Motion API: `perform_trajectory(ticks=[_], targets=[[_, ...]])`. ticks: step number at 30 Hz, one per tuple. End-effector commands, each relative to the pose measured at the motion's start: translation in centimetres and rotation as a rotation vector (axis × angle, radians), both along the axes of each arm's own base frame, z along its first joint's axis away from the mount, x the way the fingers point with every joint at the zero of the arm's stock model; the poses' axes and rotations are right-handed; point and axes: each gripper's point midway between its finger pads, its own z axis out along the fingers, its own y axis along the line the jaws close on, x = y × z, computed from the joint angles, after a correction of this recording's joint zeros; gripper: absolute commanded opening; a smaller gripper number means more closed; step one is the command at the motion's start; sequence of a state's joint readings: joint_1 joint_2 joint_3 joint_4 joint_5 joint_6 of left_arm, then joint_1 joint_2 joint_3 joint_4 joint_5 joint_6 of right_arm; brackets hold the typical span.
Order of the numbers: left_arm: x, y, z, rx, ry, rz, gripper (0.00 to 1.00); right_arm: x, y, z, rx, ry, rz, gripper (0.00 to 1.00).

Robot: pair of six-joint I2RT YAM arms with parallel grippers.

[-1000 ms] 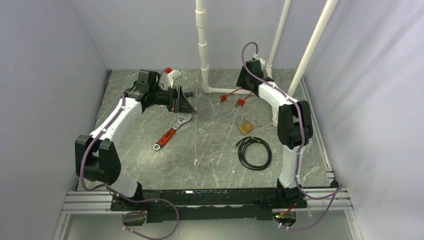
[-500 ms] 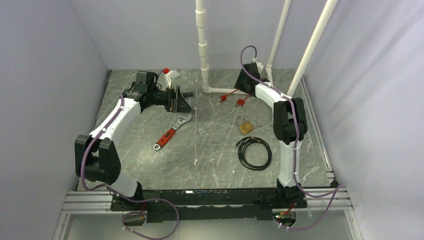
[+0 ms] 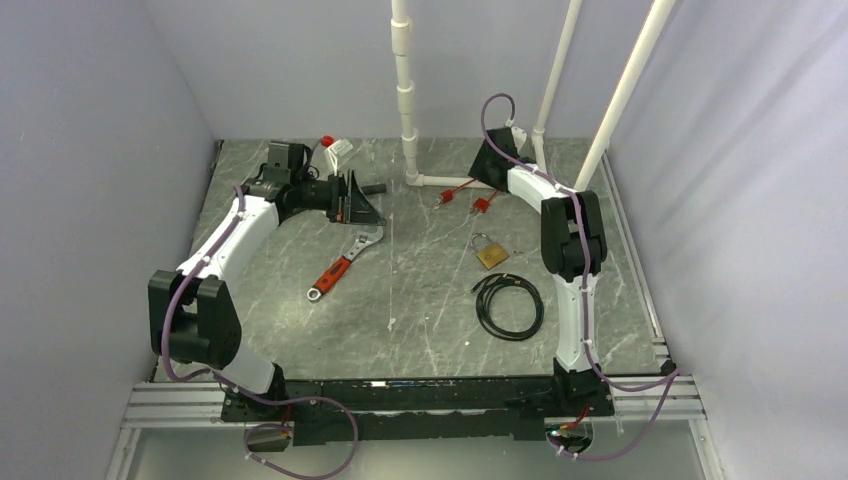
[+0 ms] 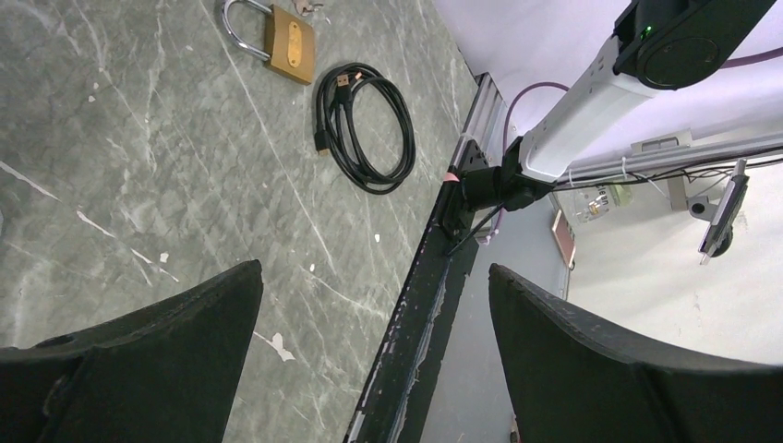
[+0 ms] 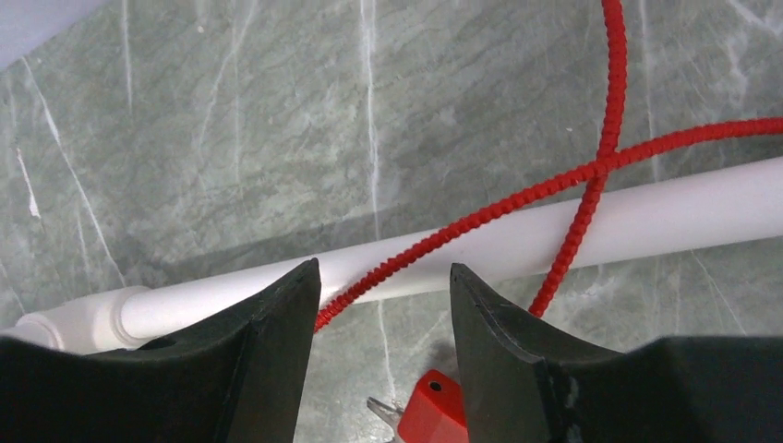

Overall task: Lock with the key
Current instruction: Pick up the lock from the center of the board.

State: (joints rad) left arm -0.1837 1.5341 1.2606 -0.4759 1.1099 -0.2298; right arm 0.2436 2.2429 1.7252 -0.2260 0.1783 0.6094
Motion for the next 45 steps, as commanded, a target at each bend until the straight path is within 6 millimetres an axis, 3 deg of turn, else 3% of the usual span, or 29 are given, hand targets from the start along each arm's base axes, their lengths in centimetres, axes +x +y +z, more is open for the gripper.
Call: perform_trajectory(ticks=[1,5,10,15,19,23,30,33,38,42,45], targets=[[-0.4,0.3,1.1,-0.023,-0.047,-0.023,0.96,2.9,-0.2,2.1,0.036,-0.100,-0.048,0.55],[-0.3,0.4,1.0,-0.024,-0.037,-0.018,0.96,3.4,-0.5,1.6,0.055,-0.105,-0.066,0.51],[0.0,0.5,0.9,-0.019,-0.030,-0.014,0.96,3.6,-0.1,1.4,0.086,-0.098,-0.060,0.34],[0.4,0.7,1.1,-0.016,-0.033,-0.007,0.96,3.2,0.5,1.8,0.113,-0.087,-0.033,0.00],[0.5,0.8,1.5,-0.016,-0.044,-0.005,0.96,2.7,1.0,3.9,0.145,-0.115,-0.015,0.00],[0.5,0.9,2.3,-0.015,-0.070,-0.004,0.96,2.0,1.6,7.3,0.180,-0.153,0.023,0.00],[0.0,1.4,3.8,0.010,-0.160,-0.003,0.99,-0.9,3.8,12.9,0.263,-0.216,0.173,0.00],[-0.6,1.8,4.7,0.037,-0.240,-0.019,0.99,-3.1,5.3,15.9,0.308,-0.257,0.300,0.00],[-1.7,2.4,6.5,0.080,-0.412,-0.054,0.99,-9.2,8.6,22.0,0.404,-0.349,0.626,0.00],[-3.5,2.7,8.5,0.087,-0.562,-0.141,0.99,-15.4,10.3,24.0,0.436,-0.388,0.888,0.00],[-4.7,3.3,8.9,0.139,-0.670,-0.204,1.00,-20.5,11.0,24.6,0.446,-0.419,1.083,0.00]])
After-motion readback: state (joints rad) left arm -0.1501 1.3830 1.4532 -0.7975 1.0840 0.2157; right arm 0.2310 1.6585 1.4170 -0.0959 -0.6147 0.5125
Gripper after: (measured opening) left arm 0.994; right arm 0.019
